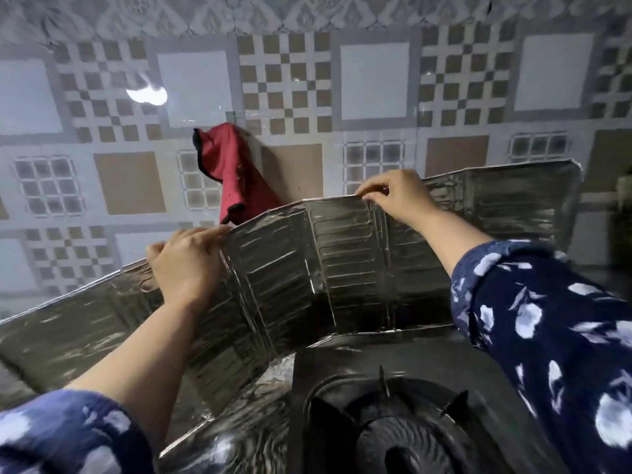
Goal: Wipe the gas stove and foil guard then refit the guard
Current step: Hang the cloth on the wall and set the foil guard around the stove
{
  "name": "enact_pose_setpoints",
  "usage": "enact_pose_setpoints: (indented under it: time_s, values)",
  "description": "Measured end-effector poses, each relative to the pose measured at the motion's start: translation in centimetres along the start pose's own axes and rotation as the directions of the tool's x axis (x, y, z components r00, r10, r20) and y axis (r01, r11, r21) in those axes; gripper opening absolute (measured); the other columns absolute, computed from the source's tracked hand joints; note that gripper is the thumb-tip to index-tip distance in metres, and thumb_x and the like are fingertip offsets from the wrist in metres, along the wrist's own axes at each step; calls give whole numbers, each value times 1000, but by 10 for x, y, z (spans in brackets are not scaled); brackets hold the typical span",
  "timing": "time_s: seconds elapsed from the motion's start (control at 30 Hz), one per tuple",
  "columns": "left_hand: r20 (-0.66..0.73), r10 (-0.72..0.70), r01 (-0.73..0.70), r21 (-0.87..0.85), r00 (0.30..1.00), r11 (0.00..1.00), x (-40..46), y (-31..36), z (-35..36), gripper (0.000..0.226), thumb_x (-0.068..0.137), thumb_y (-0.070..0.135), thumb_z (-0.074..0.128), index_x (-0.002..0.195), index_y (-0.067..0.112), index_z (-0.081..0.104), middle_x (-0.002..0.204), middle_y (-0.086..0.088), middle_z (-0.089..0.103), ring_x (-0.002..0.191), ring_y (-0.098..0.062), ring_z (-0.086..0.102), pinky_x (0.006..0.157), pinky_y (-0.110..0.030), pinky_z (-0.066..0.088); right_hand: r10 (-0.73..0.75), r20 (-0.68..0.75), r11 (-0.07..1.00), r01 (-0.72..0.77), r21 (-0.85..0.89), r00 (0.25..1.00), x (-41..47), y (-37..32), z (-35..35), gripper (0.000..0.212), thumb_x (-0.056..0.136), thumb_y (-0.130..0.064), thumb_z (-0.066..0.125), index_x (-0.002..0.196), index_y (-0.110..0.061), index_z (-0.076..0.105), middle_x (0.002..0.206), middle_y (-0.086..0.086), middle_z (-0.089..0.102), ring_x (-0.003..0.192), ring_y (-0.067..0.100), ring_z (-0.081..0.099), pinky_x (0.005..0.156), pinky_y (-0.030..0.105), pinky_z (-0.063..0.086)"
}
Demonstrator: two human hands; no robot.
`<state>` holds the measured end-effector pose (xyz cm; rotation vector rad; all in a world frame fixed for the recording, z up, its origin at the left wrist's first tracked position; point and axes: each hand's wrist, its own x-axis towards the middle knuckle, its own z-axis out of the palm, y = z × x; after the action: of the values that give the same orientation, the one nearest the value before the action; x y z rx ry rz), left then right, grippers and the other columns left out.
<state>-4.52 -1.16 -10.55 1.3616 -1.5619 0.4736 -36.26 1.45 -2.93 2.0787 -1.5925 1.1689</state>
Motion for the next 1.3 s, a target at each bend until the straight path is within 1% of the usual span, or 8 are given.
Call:
enact_pose_setpoints:
  time_s: [0.3, 0.43, 0.67, 0.87, 1.03, 1.1, 1.2, 1.3]
  values:
    - [106, 79, -79, -6, 991, 997, -8, 33, 39, 31, 91, 22, 48, 106, 36, 70, 103, -2, 72, 101, -27, 59, 84, -40, 31, 170, 53, 985, -171, 12, 984, -24, 53, 12, 15, 85, -13, 67, 95, -20, 76, 101, 1, 74, 93, 16, 64, 86, 22, 44]
    - [216, 45, -50, 16, 975, 999, -10, 34, 56, 31, 95, 23, 47, 112, 40, 66, 110, 3, 70, 107, -22, 57, 83, -37, 27, 218, 81, 974, -222, 49, 973, -39, 70, 21, 15, 85, -11, 67, 92, -22, 75, 92, -1, 72, 85, 11, 62, 85, 25, 46]
    - [372, -34, 21, 37, 928, 999, -16, 31, 79, 31, 96, 26, 43, 113, 42, 65, 116, 3, 69, 110, -18, 58, 84, -35, 26, 334, 234, 939, -343, -3, 913, -51, 94, 42, 19, 84, -10, 67, 86, -29, 67, 95, 0, 67, 93, 19, 61, 84, 33, 49]
    - [416, -49, 36, 38, 908, 999, -14, 29, 86, 30, 96, 27, 44, 113, 42, 64, 115, 2, 69, 112, -20, 58, 93, -37, 28, 277, 252, 953, -232, -193, 927, -51, 83, 56, 21, 84, -30, 68, 105, -32, 69, 100, -11, 67, 96, 13, 61, 84, 29, 48]
    - [425, -64, 67, 10, 903, 998, -13, 30, 85, 30, 95, 25, 45, 111, 40, 66, 115, 6, 70, 112, -18, 57, 93, -36, 27, 239, 191, 971, -240, -22, 952, -50, 63, 85, 21, 88, -38, 63, 107, -34, 70, 103, -12, 69, 94, 9, 59, 74, 24, 49]
    - [423, -58, 59, 10, 904, 998, -15, 30, 84, 29, 95, 26, 46, 111, 40, 66, 115, 5, 69, 112, -18, 58, 93, -37, 28, 263, 118, 965, -259, -43, 958, -52, 58, 97, 18, 89, -40, 60, 104, -36, 71, 108, -13, 70, 101, 14, 62, 84, 32, 50]
    - [429, -57, 52, 23, 902, 998, -15, 35, 81, 29, 95, 26, 46, 112, 40, 66, 113, 3, 70, 109, -21, 59, 93, -37, 30, 280, 74, 955, -269, -126, 957, -51, 56, 97, 18, 91, -40, 58, 101, -35, 72, 110, -10, 71, 108, 19, 60, 101, 40, 39]
    - [437, -55, 59, 4, 898, 998, -12, 52, 81, 29, 94, 24, 48, 112, 37, 67, 111, -2, 71, 107, -26, 60, 92, -36, 34, 294, 69, 941, -277, -193, 953, -45, 61, 81, 18, 91, -39, 57, 100, -34, 72, 109, -9, 71, 106, 21, 61, 95, 36, 41]
